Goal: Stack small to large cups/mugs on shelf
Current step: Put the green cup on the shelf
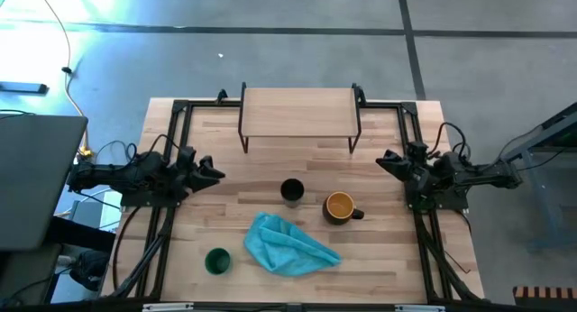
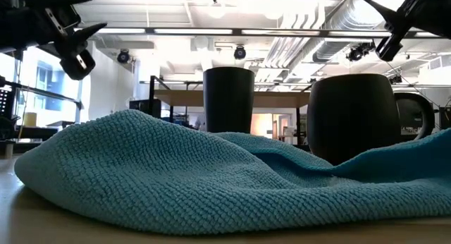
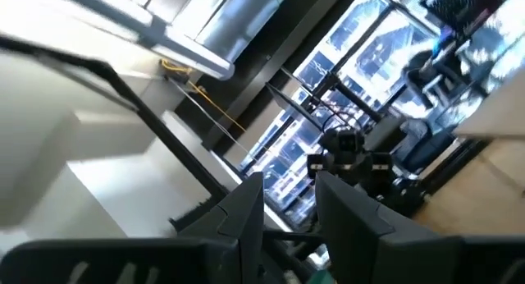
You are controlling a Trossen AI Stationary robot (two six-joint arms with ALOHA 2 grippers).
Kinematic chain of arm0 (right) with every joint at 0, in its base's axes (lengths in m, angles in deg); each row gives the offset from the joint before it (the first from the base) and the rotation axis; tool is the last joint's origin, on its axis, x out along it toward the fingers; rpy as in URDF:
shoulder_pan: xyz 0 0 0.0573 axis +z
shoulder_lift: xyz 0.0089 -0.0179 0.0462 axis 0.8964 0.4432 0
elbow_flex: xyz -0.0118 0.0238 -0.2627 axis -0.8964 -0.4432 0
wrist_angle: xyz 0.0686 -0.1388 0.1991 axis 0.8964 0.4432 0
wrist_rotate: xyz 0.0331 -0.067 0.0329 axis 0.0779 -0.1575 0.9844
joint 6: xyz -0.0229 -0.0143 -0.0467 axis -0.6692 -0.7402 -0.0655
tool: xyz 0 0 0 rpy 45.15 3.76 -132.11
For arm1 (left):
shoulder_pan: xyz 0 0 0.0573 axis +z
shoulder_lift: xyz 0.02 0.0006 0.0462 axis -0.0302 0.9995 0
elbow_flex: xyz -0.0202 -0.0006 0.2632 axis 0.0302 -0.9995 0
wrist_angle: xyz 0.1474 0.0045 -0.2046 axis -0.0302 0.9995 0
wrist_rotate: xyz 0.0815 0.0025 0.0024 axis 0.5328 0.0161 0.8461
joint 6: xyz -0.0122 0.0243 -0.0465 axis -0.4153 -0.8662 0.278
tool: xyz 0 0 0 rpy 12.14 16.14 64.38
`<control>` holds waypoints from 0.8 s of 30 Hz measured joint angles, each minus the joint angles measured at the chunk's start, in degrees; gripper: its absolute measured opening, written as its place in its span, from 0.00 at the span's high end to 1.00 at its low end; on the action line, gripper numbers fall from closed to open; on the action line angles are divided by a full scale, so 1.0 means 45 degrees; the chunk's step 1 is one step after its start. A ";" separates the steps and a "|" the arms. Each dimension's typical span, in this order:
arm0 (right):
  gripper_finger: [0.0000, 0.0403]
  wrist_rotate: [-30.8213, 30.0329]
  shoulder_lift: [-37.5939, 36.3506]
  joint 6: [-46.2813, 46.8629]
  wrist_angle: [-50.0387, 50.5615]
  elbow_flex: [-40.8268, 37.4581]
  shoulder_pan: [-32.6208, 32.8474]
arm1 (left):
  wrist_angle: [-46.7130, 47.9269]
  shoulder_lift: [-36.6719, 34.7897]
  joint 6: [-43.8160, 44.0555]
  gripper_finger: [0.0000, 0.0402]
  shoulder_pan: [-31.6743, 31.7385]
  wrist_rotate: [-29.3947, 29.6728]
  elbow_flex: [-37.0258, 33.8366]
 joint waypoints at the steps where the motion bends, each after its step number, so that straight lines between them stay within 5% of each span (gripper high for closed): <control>1: 0.74 0.0062 0.0000 0.0146 -0.0015 0.0000 0.0000 | -0.0169 0.0000 0.0421 0.58 -0.0002 0.0000 0.0000; 13: 0.74 -0.0029 0.0000 -0.0692 0.0982 0.0039 0.0000 | -0.0299 0.0000 0.2875 0.58 -0.0001 0.0064 -0.0005; 24: 0.74 -0.0312 0.0000 -0.1623 0.0931 0.0049 0.0000 | -0.0417 0.0000 0.6919 0.58 -0.0002 -0.3526 -0.0005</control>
